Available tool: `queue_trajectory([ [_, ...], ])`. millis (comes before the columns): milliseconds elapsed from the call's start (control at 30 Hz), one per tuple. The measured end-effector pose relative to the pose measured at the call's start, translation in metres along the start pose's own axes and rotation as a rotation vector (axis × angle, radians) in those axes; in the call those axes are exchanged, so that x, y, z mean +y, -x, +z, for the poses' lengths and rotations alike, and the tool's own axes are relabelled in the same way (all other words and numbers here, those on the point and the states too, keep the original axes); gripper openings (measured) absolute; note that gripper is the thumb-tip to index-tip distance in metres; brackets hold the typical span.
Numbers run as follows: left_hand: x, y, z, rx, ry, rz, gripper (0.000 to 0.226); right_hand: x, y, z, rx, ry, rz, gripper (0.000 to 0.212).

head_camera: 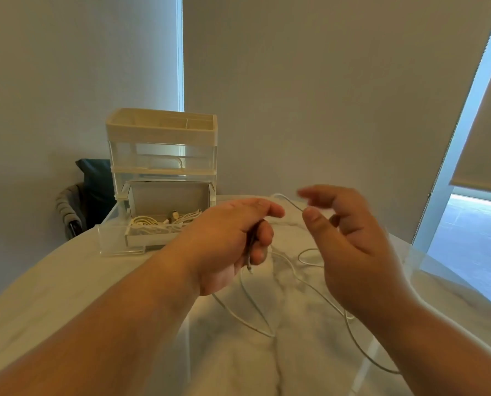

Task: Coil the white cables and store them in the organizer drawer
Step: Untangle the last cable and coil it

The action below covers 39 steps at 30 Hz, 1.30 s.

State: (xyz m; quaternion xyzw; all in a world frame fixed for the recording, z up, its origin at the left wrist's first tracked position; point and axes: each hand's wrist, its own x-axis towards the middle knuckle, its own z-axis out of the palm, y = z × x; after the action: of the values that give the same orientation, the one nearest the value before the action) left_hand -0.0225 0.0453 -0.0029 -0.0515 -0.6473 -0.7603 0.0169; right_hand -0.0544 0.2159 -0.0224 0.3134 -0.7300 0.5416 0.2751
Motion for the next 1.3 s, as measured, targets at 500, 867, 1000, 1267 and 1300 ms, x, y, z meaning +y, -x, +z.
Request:
queue_trajectory([
  [500,0.001,0.006,0.005,-0.411,0.28,-0.174,0.03,0.031,-0.014,-0.004,-0.009,0.031,0.063,0.017],
  [867,0.001,0.01,0.016,-0.413,0.396,-0.245,0.037,0.047,-0.012,0.0,-0.087,0.178,-0.037,0.019],
  [1000,0.0,0.009,0.018,-0.397,0.413,-0.311,0.051,0.049,-0.014,-0.001,-0.009,0.202,-0.058,0.014],
  [1267,0.002,0.011,0.018,-0.447,0.392,-0.284,0.035,0.051,-0.018,-0.003,-0.04,0.397,-0.17,0.014],
  [1300,0.002,0.011,0.016,-0.463,0.401,-0.263,0.035,0.049,-0.018,-0.004,-0.086,0.372,-0.169,0.012],
])
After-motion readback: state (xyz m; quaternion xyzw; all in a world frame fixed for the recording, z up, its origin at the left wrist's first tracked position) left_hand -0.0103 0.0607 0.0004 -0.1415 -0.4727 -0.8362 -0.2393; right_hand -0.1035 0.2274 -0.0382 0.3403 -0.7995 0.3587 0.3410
